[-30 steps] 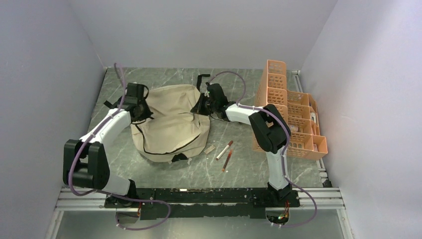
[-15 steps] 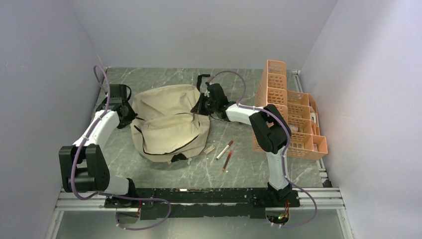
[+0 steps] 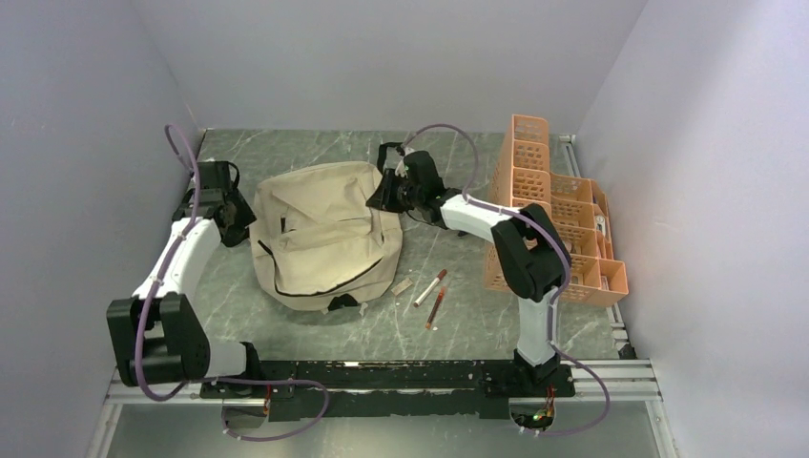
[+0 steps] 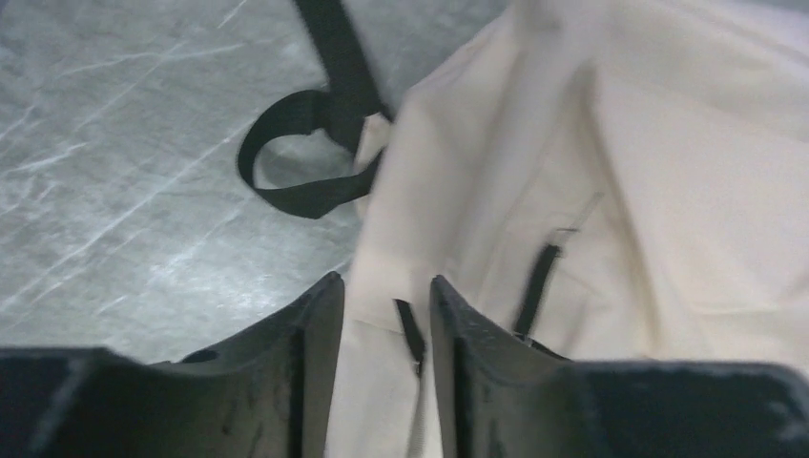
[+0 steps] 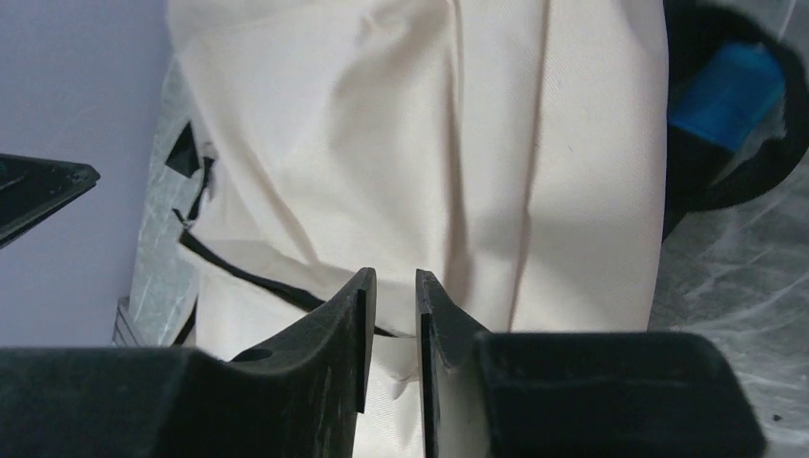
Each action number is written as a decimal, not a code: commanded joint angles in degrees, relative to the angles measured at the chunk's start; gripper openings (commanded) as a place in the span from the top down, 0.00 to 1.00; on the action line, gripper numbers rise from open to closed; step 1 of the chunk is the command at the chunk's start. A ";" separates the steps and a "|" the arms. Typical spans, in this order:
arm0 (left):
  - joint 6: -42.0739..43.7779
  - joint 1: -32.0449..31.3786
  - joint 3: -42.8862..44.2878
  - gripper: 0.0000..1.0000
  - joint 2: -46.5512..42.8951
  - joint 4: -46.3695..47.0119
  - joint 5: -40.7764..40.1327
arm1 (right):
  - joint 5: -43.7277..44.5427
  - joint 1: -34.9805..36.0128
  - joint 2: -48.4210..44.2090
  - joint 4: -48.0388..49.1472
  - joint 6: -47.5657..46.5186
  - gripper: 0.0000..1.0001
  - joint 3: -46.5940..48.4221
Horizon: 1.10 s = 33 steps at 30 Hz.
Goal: Pack the student bag
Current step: Unzip the student bag at the center of the board, then adjust the student bag at the center of the board.
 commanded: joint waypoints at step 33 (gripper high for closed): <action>4.16 -10.51 -6.51 0.56 -1.16 17.49 25.96 | 11.65 16.60 9.00 -17.28 -26.94 0.82 19.33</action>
